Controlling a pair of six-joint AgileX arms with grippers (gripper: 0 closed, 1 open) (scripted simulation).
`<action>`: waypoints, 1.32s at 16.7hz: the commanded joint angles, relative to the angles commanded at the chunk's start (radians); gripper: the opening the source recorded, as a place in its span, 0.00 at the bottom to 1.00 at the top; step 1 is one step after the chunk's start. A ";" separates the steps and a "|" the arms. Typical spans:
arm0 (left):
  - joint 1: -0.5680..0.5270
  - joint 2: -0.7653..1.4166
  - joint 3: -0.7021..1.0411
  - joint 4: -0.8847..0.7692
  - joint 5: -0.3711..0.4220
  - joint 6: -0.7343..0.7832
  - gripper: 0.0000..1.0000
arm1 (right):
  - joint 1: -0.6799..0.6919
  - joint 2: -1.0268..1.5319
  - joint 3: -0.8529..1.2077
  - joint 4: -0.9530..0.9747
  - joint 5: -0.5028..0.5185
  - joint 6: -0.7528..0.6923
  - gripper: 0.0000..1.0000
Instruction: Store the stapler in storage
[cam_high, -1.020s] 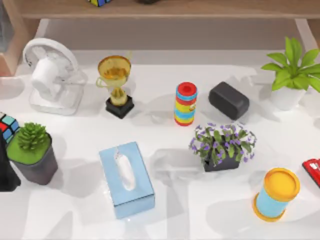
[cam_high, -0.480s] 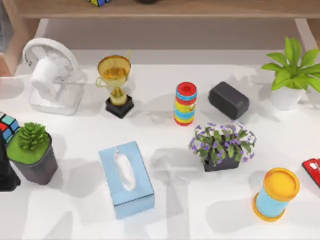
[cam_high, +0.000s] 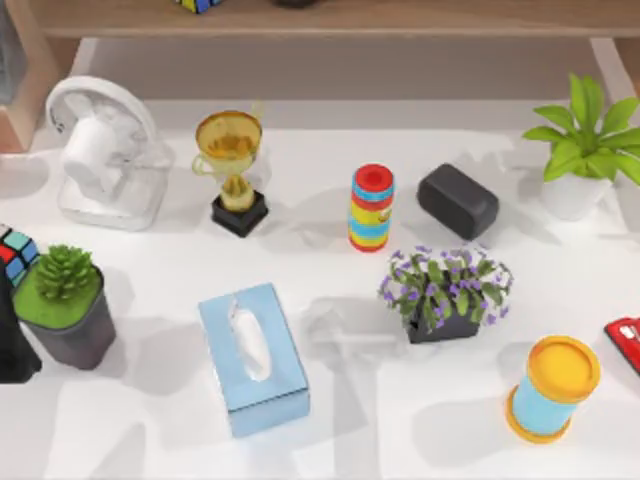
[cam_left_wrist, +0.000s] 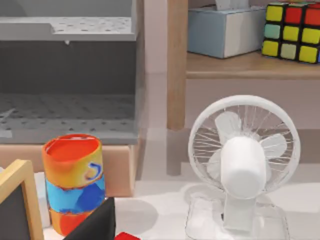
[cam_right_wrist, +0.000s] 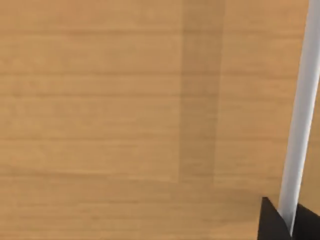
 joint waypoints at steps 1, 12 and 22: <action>0.000 0.000 0.000 0.000 0.000 0.000 1.00 | -0.018 -0.012 -0.034 0.020 -0.018 0.001 0.00; 0.000 0.000 0.000 0.000 0.000 0.000 1.00 | -0.044 -0.029 -0.073 0.050 -0.044 0.003 0.38; 0.000 0.000 0.000 0.000 0.000 0.000 1.00 | -0.044 -0.029 -0.073 0.050 -0.044 0.003 1.00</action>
